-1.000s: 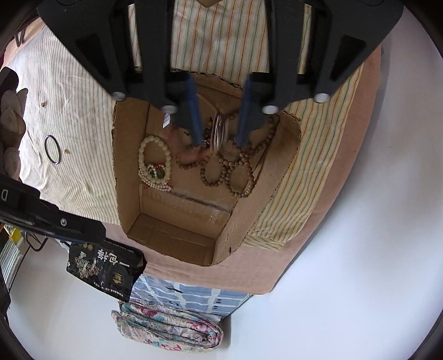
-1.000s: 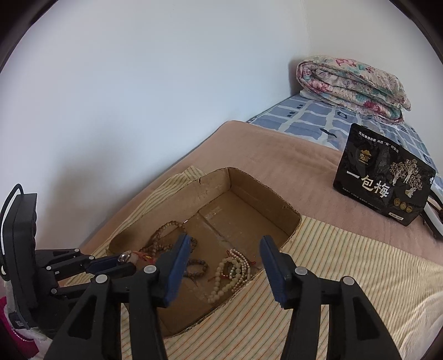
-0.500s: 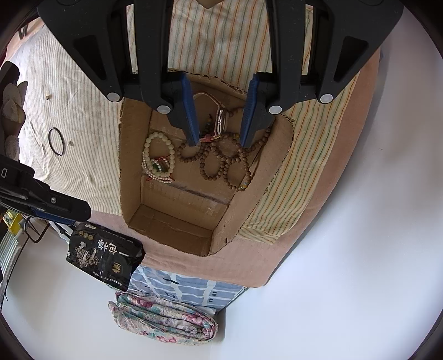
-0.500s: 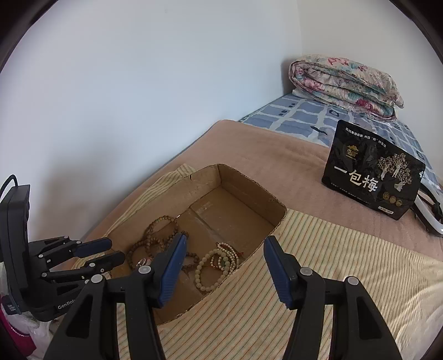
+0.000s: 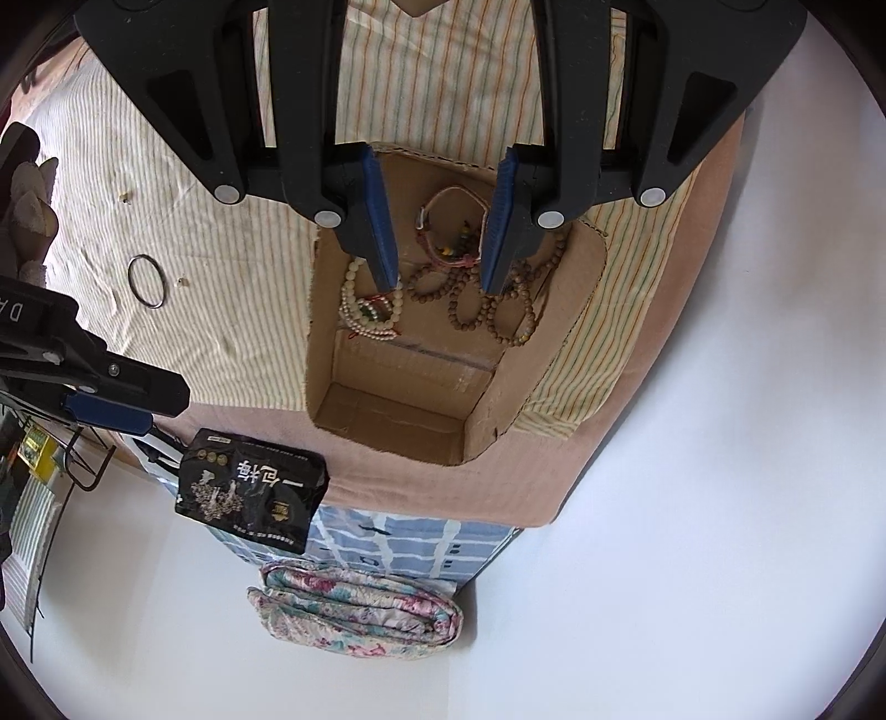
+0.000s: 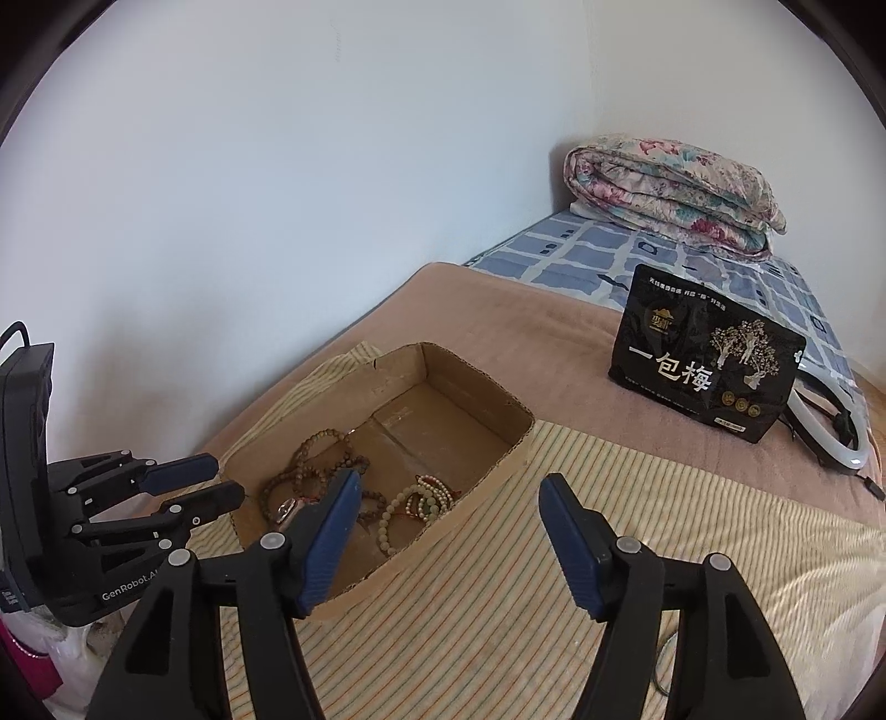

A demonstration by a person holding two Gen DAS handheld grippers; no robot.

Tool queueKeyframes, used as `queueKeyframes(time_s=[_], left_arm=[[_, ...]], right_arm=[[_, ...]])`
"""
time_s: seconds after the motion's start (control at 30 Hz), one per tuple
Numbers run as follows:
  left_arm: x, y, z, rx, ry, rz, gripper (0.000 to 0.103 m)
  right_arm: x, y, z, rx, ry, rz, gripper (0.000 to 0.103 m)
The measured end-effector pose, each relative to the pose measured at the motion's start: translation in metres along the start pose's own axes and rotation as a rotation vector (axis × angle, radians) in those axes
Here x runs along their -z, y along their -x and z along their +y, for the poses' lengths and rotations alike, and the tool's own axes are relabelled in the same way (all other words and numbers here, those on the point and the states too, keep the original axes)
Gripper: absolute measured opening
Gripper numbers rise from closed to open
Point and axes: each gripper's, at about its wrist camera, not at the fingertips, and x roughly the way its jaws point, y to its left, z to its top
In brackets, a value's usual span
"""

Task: Organize jewelry
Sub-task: 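Move left tool to a small pearl stud while right tool approaches another pearl stud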

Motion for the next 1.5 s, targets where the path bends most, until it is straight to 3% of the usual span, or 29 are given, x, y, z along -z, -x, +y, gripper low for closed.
queueKeyframes(time_s=[0.4,0.53,0.6,0.67,1.13,1.3,1.5], left_arm=[[-0.003,0.027,-0.049,0.053,-0.086,-0.060,0.031],[-0.001,0.027,-0.066,0.088,-0.116,-0.058,0.031],[0.001,0.027,-0.075,0.103,-0.127,-0.056,0.040],[0.002,0.026,-0.085,0.120,-0.135,-0.058,0.044],[0.004,-0.005,-0.139,0.218,-0.198,-0.013,0.044],[0.008,-0.023,-0.154,0.252,-0.207,0.022,0.044],[0.016,-0.045,-0.174,0.295,-0.234,0.074,0.044]], right_arm=[[0.029,0.048,-0.035,0.079,-0.018,-0.025,0.092],[0.044,0.065,-0.052,0.124,-0.031,-0.021,0.094],[0.052,0.073,-0.061,0.142,-0.041,-0.018,0.103],[0.063,0.083,-0.069,0.163,-0.050,-0.031,0.103],[0.136,0.124,-0.130,0.286,-0.131,-0.026,0.103],[0.160,0.123,-0.139,0.281,-0.128,-0.003,0.102],[0.184,0.108,-0.144,0.218,-0.149,0.044,0.088]])
